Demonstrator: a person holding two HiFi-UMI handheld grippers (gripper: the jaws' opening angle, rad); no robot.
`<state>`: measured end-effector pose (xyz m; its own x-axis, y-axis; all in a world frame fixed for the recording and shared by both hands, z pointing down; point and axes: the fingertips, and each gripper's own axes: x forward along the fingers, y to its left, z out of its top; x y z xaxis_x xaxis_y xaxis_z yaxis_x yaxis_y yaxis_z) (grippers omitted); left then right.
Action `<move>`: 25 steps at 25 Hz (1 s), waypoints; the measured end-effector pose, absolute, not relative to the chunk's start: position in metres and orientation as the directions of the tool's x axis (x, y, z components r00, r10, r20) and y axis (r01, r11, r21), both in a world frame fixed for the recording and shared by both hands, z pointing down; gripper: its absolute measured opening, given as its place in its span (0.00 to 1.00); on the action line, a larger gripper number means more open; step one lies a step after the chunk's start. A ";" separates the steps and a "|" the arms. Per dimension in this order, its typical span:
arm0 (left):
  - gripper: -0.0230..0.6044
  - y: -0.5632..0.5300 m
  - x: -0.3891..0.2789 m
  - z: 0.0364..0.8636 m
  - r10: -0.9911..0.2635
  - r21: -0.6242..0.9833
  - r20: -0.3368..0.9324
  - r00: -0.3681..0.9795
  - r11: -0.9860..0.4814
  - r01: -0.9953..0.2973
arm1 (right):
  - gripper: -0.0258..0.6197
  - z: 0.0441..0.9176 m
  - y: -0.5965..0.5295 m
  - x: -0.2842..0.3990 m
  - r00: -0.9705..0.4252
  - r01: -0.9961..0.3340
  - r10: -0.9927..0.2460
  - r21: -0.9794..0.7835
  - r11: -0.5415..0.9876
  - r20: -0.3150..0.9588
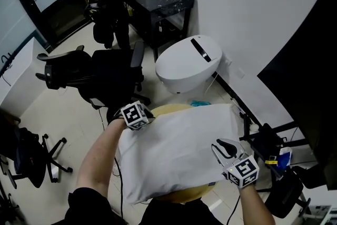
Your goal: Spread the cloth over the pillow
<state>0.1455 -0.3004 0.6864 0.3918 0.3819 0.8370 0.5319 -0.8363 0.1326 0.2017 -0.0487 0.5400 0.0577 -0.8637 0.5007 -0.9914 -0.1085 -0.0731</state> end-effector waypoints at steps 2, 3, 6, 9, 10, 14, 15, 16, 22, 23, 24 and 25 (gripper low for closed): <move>0.20 -0.303 0.131 0.707 0.410 0.208 0.848 0.334 -0.840 0.501 | 0.21 0.540 -0.045 0.206 0.067 -0.991 -0.863 -0.070 -0.117 0.501; 0.25 -0.304 0.125 0.713 0.439 0.260 0.840 0.320 -0.843 0.472 | 0.21 0.540 -0.042 0.209 0.072 -0.990 -0.863 -0.068 -0.123 0.501; 0.27 -0.305 0.114 0.715 0.535 0.407 0.779 0.328 -0.828 0.385 | 0.21 0.539 -0.036 0.212 0.088 -0.988 -0.859 -0.064 -0.139 0.504; 0.27 -0.297 0.106 0.712 0.623 0.532 0.717 0.314 -0.779 0.333 | 0.21 0.542 -0.033 0.211 0.090 -0.988 -0.857 -0.066 -0.143 0.507; 0.26 -0.292 0.103 0.712 0.654 0.573 0.695 0.299 -0.755 0.319 | 0.21 0.544 -0.032 0.210 0.088 -0.988 -0.858 -0.068 -0.142 0.506; 0.04 -0.274 0.095 0.714 0.709 0.628 0.668 0.227 -0.701 0.338 | 0.21 0.544 -0.032 0.210 0.088 -0.986 -0.861 -0.077 -0.146 0.501; 0.04 -0.274 0.096 0.714 0.694 0.605 0.686 0.219 -0.710 0.360 | 0.21 0.543 -0.033 0.210 0.090 -0.986 -0.862 -0.077 -0.147 0.499; 0.04 -0.276 0.098 0.714 0.671 0.570 0.709 0.220 -0.728 0.381 | 0.21 0.542 -0.033 0.210 0.090 -0.986 -0.862 -0.076 -0.147 0.498; 0.04 -0.321 0.112 0.701 0.482 0.345 0.814 0.324 -0.850 0.398 | 0.21 0.539 -0.033 0.210 0.096 -0.987 -0.865 -0.066 -0.148 0.492; 0.04 -0.329 0.111 0.699 0.454 0.318 0.824 0.340 -0.865 0.387 | 0.21 0.539 -0.033 0.210 0.096 -0.987 -0.866 -0.067 -0.147 0.490; 0.04 -0.335 0.109 0.698 0.437 0.300 0.828 0.351 -0.874 0.382 | 0.21 0.540 -0.032 0.211 0.095 -0.987 -0.867 -0.067 -0.147 0.489; 0.04 -0.337 0.106 0.695 0.436 0.297 0.826 0.356 -0.875 0.382 | 0.21 0.540 -0.030 0.211 0.096 -0.987 -0.867 -0.067 -0.147 0.489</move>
